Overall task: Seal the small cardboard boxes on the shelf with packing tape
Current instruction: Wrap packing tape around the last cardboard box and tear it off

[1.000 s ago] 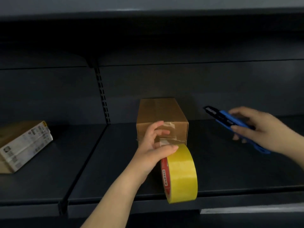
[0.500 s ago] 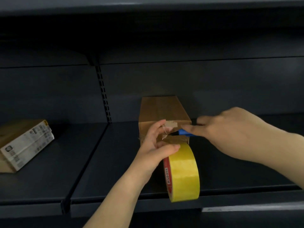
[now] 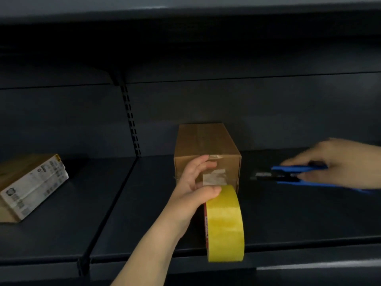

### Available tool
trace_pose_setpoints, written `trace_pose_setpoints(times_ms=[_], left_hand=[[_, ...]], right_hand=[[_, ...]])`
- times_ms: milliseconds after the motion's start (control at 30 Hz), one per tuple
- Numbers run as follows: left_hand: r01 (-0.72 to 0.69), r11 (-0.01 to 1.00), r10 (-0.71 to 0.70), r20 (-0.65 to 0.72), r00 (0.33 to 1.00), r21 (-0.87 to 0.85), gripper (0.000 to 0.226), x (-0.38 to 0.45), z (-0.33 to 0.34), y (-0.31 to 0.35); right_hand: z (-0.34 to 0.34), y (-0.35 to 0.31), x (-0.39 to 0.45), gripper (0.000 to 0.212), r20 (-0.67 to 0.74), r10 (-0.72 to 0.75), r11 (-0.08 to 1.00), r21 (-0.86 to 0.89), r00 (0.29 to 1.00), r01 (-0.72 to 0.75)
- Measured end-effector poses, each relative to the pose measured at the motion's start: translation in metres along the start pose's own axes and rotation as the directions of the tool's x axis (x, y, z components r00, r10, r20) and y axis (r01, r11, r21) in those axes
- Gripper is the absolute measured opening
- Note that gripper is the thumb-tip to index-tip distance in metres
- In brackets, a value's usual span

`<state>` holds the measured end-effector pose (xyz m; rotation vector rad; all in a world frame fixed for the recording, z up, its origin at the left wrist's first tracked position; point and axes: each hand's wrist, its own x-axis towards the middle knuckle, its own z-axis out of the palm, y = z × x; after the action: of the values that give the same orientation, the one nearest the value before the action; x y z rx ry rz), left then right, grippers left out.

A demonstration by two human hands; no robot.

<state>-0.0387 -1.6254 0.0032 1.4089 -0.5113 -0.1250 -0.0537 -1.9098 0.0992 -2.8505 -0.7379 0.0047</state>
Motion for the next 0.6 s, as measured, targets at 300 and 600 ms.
trace_pose_setpoints(times_ms=[300,600], left_hand=[[0.006,0.999,-0.009,0.049,0.999,0.043,0.079,-0.002,0.000,0.008],[0.033,0.995,-0.032,-0.013,0.999,0.091,0.083,-0.001,0.000,0.010]], right_hand=[[0.088,0.060,0.019,0.035,-0.024,0.274,0.955,-0.110,0.961,-0.275],[0.054,-0.044,0.088,0.066,-0.377,-0.113,0.961,0.193,0.919,0.197]])
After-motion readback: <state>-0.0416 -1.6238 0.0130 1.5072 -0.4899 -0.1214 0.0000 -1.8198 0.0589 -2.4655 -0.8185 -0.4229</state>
